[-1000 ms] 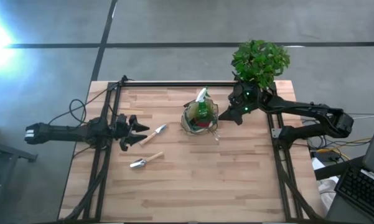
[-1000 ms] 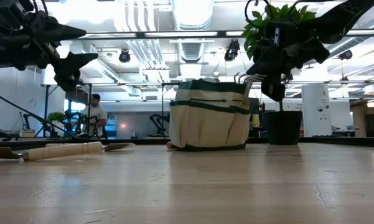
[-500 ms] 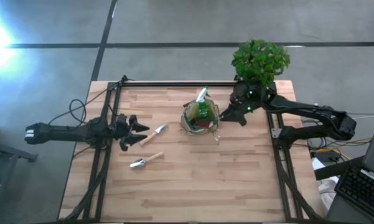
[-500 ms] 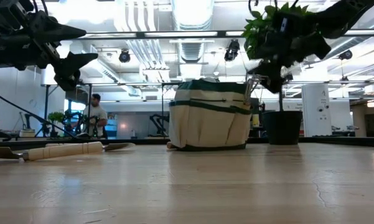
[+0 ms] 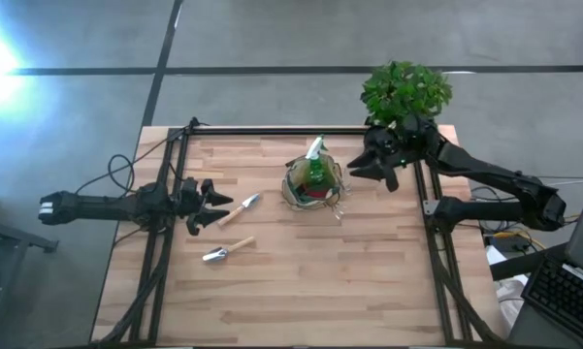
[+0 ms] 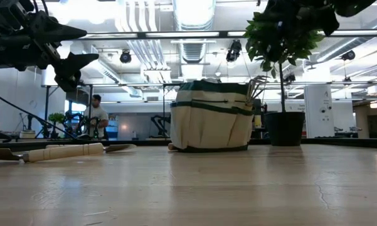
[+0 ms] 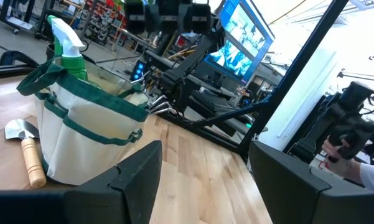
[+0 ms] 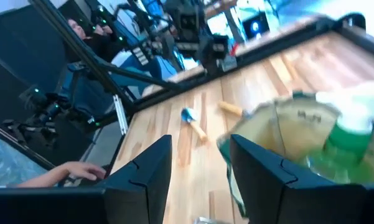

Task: Pick & Place Garden tools in Gardening bag
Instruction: Adjust the green gardening bag

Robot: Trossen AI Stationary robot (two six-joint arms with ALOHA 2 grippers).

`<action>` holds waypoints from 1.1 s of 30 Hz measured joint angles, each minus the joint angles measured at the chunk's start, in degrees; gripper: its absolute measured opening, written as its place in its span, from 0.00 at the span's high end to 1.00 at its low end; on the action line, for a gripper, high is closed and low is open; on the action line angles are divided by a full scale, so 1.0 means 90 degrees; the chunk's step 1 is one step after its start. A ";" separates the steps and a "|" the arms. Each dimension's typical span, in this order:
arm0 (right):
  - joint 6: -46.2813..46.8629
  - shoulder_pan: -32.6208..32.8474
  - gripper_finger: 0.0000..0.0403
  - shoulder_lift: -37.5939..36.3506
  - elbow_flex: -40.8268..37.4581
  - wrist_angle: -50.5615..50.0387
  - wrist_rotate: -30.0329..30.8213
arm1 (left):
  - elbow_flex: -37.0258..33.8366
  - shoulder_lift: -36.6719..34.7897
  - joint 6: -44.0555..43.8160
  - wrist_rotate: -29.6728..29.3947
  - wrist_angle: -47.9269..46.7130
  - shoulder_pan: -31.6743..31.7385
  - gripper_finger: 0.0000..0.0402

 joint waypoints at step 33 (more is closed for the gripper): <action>-0.1344 0.3494 0.73 -0.1329 0.0364 0.0235 0.0569 | 0.0000 -0.0002 0.0000 0.0000 0.0002 0.0001 0.39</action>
